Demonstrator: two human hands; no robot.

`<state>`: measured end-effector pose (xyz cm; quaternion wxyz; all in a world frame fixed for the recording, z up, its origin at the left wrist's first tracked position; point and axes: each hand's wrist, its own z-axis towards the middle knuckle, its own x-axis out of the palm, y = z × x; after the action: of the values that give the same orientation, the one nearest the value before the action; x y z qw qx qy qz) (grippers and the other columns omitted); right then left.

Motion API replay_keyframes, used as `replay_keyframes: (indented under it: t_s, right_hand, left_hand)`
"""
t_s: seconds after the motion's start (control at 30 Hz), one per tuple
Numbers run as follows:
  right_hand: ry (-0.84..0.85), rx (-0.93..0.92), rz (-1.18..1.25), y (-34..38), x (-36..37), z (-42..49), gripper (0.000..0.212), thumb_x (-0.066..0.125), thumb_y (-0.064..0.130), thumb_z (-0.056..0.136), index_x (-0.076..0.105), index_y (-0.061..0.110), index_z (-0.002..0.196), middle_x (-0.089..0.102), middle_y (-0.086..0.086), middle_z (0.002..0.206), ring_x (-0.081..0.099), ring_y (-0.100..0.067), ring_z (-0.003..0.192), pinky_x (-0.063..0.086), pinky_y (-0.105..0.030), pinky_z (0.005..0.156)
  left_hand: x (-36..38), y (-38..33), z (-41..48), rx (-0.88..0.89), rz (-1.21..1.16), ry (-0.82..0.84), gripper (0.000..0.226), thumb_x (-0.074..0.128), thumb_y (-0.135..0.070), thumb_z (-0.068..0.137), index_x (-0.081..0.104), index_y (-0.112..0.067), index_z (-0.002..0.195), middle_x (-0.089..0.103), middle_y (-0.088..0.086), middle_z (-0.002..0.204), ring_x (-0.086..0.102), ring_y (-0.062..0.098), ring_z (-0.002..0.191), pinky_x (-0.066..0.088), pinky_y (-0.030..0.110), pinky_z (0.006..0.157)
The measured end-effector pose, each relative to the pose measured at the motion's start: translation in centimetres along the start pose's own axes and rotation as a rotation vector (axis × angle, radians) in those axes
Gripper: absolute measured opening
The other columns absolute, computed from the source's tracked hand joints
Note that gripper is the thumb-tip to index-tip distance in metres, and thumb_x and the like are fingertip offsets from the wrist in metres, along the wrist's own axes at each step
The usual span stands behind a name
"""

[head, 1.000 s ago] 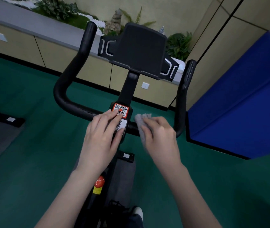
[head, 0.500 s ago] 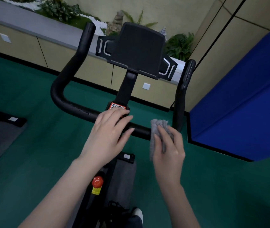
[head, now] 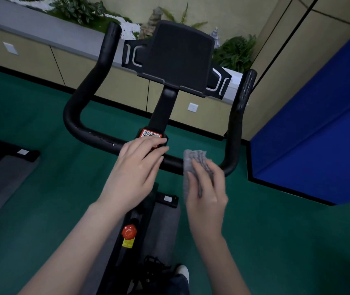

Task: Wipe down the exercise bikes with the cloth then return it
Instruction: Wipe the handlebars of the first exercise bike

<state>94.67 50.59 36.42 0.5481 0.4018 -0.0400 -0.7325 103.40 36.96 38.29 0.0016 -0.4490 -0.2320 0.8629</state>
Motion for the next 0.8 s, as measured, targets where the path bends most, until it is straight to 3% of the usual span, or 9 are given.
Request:
replay_keyframes:
  t_s: [0.13, 0.27, 0.37, 0.47, 0.53, 0.63, 0.8]
  right_hand:
    - [-0.045, 0.099, 0.009, -1.3, -2.1, 0.0, 0.028, 0.069, -0.002, 0.082, 0.068, 0.000, 0.110, 0.060, -0.020, 0.113, 0.051, -0.007, 0.107, 0.037, -0.005, 0.098]
    - [0.057, 0.099, 0.178, 0.5, -2.2, -2.2, 0.032, 0.069, 0.008, 0.086, 0.062, 0.011, 0.117, 0.058, -0.013, 0.118, 0.054, -0.009, 0.113, 0.041, -0.016, 0.102]
    - [0.188, 0.175, 0.308, 2.0, -1.7, -4.4, 0.028, 0.066, 0.009, 0.088, 0.064, 0.015, 0.115, 0.060, -0.005, 0.118, 0.056, -0.006, 0.115, 0.043, -0.018, 0.100]
    - [0.270, 0.516, 0.461, 2.2, -0.9, -5.5, 0.038, 0.067, 0.005, 0.086, 0.058, 0.029, 0.115, 0.062, 0.012, 0.117, 0.057, -0.001, 0.113, 0.043, -0.015, 0.095]
    - [0.262, 0.788, 0.564, 2.1, -0.1, -5.0, 0.042, 0.068, 0.004, 0.085, 0.053, 0.033, 0.110, 0.062, 0.013, 0.115, 0.058, -0.001, 0.111, 0.044, -0.014, 0.093]
    - [0.179, 1.013, 0.810, 2.1, 1.4, -2.9, 0.037, 0.064, -0.005, 0.086, 0.055, 0.023, 0.109, 0.065, 0.003, 0.115, 0.063, 0.000, 0.103, 0.048, -0.012, 0.088]
    - [0.121, 1.114, 1.165, 2.9, 2.6, -0.9, 0.040, 0.059, -0.013, 0.085, 0.056, -0.001, 0.122, 0.068, -0.011, 0.118, 0.064, -0.021, 0.111, 0.050, -0.030, 0.098]
  left_hand:
    - [0.0, -0.1, 0.0, -0.021, -0.018, -0.005, 0.028, 0.049, -0.017, 0.095, 0.064, -0.008, 0.116, 0.059, 0.002, 0.126, 0.050, 0.022, 0.121, 0.033, 0.035, 0.104]
    - [-0.1, 0.0, 0.1, -0.027, -0.034, 0.013, 0.029, 0.046, -0.020, 0.097, 0.065, -0.008, 0.115, 0.059, 0.002, 0.126, 0.050, 0.022, 0.120, 0.034, 0.035, 0.103]
    - [-0.5, 0.3, 0.3, -0.043, -0.125, 0.031, 0.034, 0.040, -0.025, 0.099, 0.066, -0.010, 0.115, 0.059, -0.001, 0.125, 0.048, 0.017, 0.120, 0.029, 0.028, 0.104]
    - [-0.9, 0.4, 0.6, -0.063, -0.218, 0.019, 0.036, 0.037, -0.028, 0.098, 0.067, -0.012, 0.112, 0.059, -0.004, 0.123, 0.045, 0.010, 0.120, 0.023, 0.017, 0.103]
    - [-0.9, 0.4, 0.6, -0.063, -0.230, 0.017, 0.036, 0.038, -0.029, 0.098, 0.067, -0.013, 0.110, 0.060, -0.004, 0.123, 0.045, 0.009, 0.119, 0.022, 0.015, 0.103]
    - [-0.9, 0.3, 0.6, -0.059, -0.224, 0.019, 0.035, 0.038, -0.028, 0.098, 0.067, -0.013, 0.111, 0.059, -0.004, 0.123, 0.044, 0.009, 0.120, 0.023, 0.016, 0.103]
    - [-0.9, 0.4, 0.6, -0.054, -0.208, 0.034, 0.035, 0.037, -0.027, 0.099, 0.066, -0.013, 0.113, 0.058, -0.005, 0.125, 0.044, 0.009, 0.121, 0.023, 0.018, 0.104]
